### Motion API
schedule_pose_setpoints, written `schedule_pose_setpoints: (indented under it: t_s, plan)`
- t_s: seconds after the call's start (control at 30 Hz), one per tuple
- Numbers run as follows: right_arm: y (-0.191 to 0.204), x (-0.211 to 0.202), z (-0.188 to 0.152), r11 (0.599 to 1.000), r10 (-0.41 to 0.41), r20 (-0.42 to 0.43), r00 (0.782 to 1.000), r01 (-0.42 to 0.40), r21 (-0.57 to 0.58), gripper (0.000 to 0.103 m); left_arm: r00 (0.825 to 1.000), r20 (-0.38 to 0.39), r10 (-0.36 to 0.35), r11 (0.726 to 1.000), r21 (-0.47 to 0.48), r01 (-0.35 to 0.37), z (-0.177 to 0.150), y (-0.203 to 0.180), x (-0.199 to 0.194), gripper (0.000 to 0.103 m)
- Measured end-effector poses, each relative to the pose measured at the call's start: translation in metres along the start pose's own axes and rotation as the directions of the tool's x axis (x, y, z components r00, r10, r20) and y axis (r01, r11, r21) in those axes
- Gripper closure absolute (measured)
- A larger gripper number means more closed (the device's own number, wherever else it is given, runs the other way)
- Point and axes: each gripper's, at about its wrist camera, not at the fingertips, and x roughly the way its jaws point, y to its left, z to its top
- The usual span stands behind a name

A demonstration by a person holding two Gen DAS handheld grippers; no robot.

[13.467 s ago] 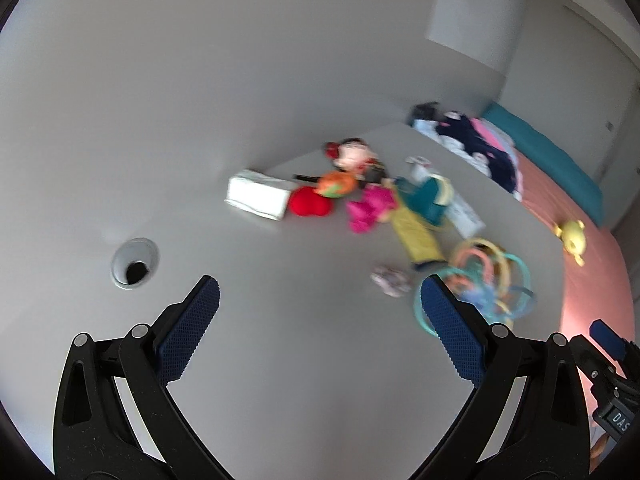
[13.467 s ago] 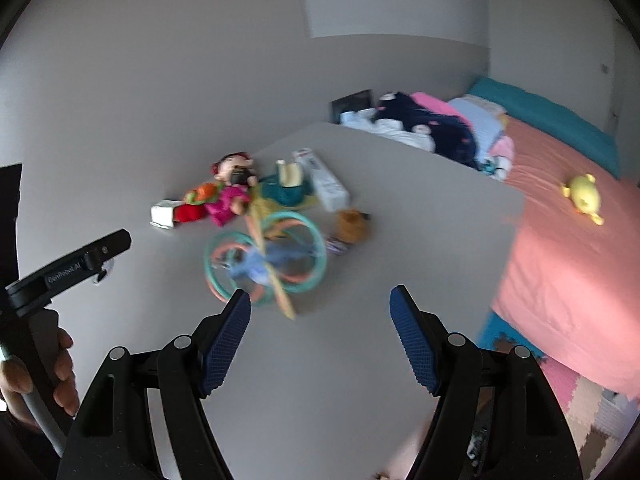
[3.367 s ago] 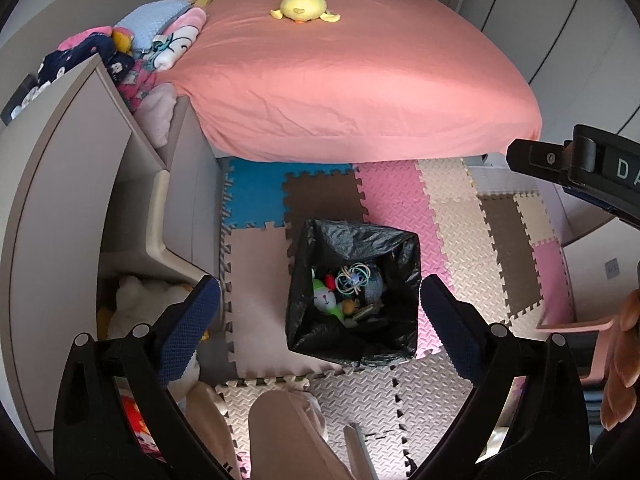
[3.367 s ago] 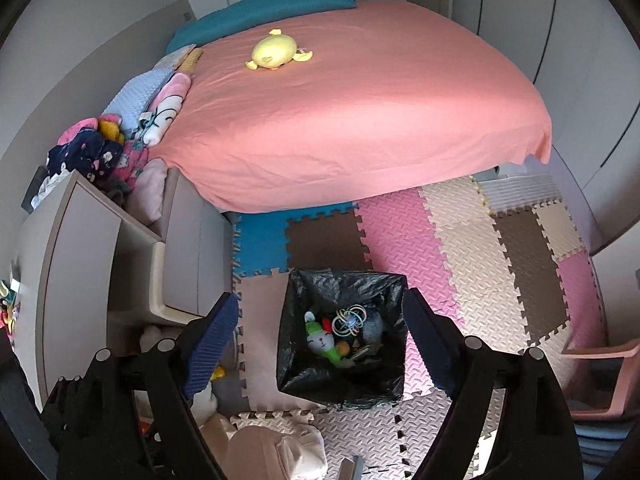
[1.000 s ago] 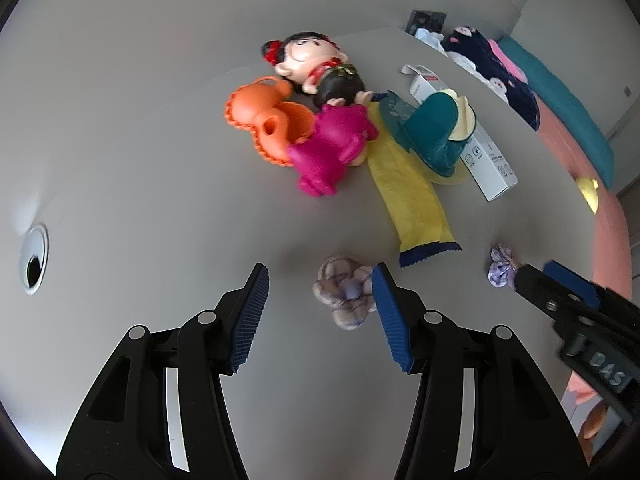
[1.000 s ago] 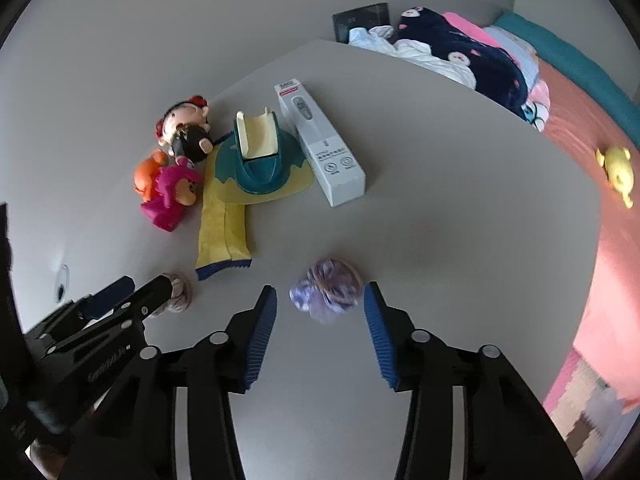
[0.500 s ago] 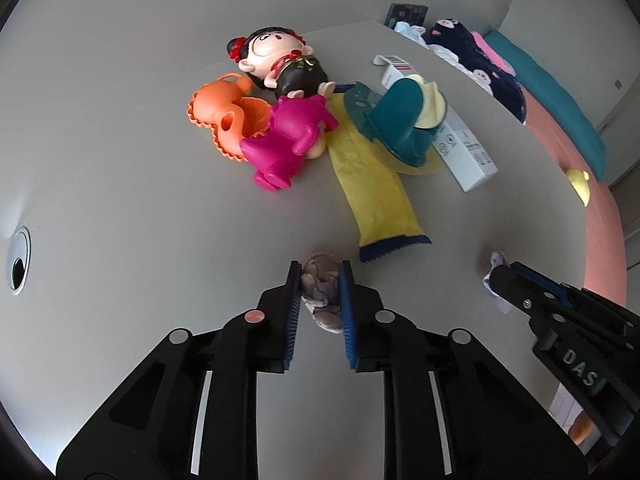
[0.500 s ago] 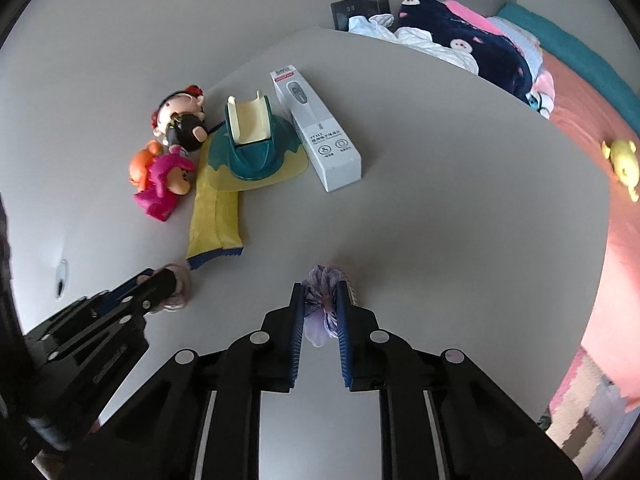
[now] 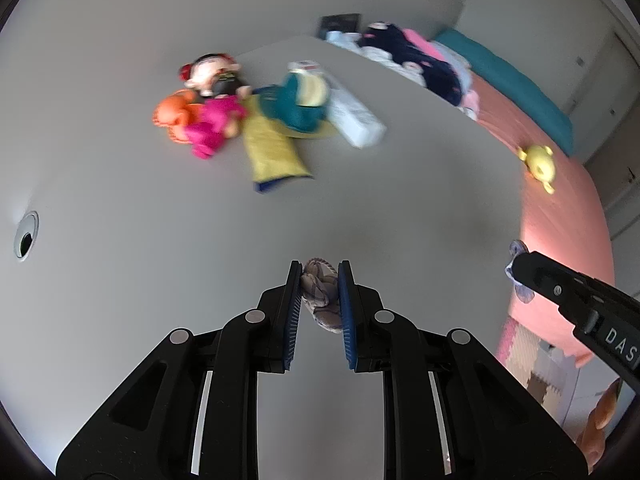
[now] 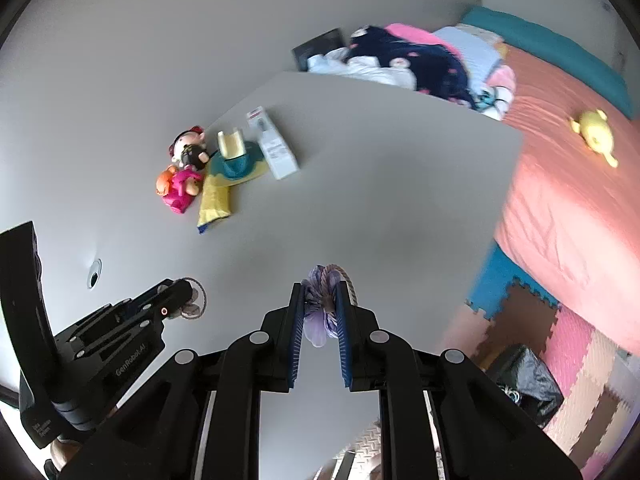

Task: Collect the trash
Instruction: 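Carry grey plush and lavender cloth to the black bin and open both tools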

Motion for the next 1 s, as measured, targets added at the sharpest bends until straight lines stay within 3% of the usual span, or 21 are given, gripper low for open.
schedule_pose_setpoints:
  t_s: [0.27,0.47,0.7,1.0]
  plan:
    - [-0.064,-0.057,-0.047,0.996,-0.050,0.058,0.997,0.045,0.080,0.086,0.997,0.012,-0.074,0.989,0.132,0.071,-0.038,-0.082,-0.018,0.085]
    - [-0.121,-0.097,-0.082,0.983,-0.106,0.092,0.990,0.090,0.161,0.086,0.990,-0.016,-0.140,0.960,0.242,0.139,-0.069,-0.154,-0.020,0.085]
    - [-0.194,-0.132,-0.126,0.945,-0.191,0.094,0.977,0.158,0.287,0.086,0.975,-0.073,-0.210,0.903,0.369,0.222,-0.109,-0.238,-0.019,0.085]
    - [-0.274,-0.171,-0.184,0.876,-0.276,0.085,0.957,0.214,0.432,0.086,0.947,-0.194,-0.254,0.819,0.478,0.318,-0.167,-0.319,-0.005,0.085]
